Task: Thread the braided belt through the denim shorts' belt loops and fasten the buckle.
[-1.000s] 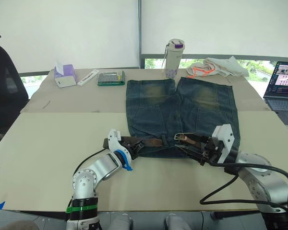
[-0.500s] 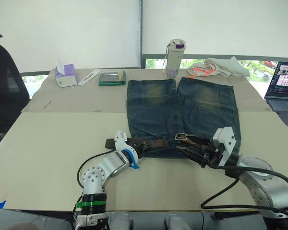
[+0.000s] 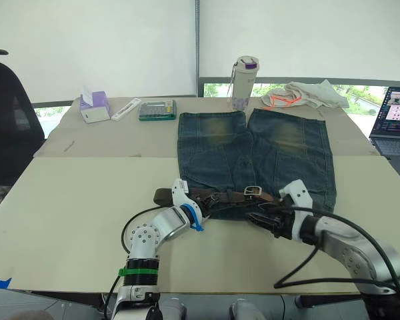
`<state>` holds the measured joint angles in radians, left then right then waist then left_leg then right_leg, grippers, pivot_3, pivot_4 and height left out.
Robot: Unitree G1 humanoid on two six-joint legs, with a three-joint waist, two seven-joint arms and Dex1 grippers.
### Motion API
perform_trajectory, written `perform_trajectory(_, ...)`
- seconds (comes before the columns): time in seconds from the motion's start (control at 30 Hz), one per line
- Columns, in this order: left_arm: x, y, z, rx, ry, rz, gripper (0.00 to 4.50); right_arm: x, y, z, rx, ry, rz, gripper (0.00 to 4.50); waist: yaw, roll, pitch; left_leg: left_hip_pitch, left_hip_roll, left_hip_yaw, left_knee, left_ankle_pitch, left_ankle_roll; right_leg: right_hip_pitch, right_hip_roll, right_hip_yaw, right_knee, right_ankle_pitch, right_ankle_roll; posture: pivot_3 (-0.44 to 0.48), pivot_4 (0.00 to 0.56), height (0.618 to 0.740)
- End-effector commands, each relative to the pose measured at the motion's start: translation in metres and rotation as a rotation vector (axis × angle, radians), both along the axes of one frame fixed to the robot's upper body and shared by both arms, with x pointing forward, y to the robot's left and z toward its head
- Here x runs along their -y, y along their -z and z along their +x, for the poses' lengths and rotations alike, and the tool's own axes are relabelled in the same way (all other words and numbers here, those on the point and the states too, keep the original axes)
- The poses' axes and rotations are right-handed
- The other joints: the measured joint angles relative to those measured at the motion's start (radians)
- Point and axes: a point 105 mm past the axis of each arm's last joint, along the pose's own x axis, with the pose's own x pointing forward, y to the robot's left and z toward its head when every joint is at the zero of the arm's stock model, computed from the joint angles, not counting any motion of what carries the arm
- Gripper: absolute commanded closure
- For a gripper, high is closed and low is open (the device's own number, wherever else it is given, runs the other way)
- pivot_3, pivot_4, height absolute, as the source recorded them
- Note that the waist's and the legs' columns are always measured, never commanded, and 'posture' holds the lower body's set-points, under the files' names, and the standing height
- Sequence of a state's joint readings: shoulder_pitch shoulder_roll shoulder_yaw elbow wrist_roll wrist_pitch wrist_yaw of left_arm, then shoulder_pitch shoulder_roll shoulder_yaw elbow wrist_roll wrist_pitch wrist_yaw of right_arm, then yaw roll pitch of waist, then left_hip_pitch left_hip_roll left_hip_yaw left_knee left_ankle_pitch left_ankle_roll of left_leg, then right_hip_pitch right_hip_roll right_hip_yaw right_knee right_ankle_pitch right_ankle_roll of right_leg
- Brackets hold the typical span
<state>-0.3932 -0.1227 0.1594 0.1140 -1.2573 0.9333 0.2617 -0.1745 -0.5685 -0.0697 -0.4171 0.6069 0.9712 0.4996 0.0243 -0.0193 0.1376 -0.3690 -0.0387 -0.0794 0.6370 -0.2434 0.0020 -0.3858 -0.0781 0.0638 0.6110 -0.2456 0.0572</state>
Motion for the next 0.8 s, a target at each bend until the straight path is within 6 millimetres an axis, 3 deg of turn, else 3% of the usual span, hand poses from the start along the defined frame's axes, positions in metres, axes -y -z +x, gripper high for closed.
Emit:
perform_trajectory(0.03,0.012,0.001,-0.005,-0.012,0.046,-0.033,4.50,0.002,-0.009,0.010,-0.001,0.066,0.053,1.28,0.003,0.001,0.000,0.000,0.000,0.000,0.000,0.000,0.000,0.000,0.000,0.000,0.000,0.000,0.000,0.000,0.150,0.740)
perform_trajectory(0.37,0.010,0.008,-0.007,-0.019,0.048,-0.020,4.50,-0.004,-0.002,0.026,-0.031,0.149,0.106,1.28,0.001,0.006,-0.004,0.000,0.000,0.000,0.000,0.000,0.000,0.000,0.000,0.000,0.000,0.000,0.001,0.000,0.150,0.740)
perform_trajectory(0.8,0.013,0.015,-0.013,-0.028,0.064,-0.002,4.50,-0.023,0.005,0.026,-0.102,0.146,0.185,1.28,-0.004,0.008,-0.006,0.000,-0.001,0.000,0.000,0.000,0.000,0.000,0.000,0.000,0.000,0.000,0.001,0.000,0.150,0.740)
